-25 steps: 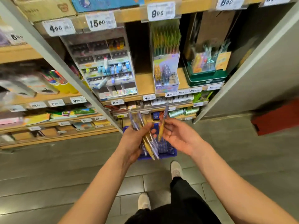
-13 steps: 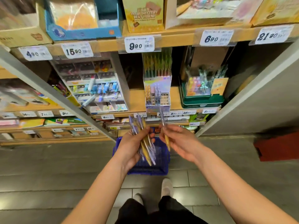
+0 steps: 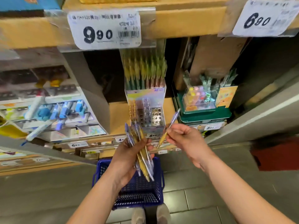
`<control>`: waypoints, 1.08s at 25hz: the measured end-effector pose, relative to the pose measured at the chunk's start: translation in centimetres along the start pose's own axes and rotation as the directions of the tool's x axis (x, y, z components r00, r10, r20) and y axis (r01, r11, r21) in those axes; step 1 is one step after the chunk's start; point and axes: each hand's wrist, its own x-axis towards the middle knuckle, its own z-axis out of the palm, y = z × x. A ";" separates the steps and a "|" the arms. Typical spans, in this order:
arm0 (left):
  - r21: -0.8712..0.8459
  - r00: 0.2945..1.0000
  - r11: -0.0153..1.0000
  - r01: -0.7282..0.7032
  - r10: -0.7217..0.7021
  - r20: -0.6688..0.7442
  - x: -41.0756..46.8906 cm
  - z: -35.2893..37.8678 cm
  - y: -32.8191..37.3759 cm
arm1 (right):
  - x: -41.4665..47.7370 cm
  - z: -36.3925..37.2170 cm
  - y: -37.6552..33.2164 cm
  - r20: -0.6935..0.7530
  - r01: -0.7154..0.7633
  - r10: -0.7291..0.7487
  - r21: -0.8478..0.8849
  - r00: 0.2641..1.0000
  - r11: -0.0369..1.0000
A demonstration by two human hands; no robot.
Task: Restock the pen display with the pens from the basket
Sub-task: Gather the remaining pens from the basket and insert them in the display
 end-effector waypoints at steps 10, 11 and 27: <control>0.046 0.999 0.998 -0.040 0.039 0.020 4.1 -1.4 -4.3 | 12.2 1.4 -0.1 -0.107 0.446 -0.590 -0.552 0.801 0.705; 0.064 0.999 0.997 -0.038 0.036 0.033 4.0 -1.3 -4.4 | 12.4 1.6 0.1 -0.085 0.462 -0.629 -0.604 0.773 0.649; 0.103 0.999 0.994 0.035 -0.036 0.008 3.8 -2.2 -6.2 | 12.7 3.0 1.5 0.197 0.333 -0.611 -0.936 0.767 0.117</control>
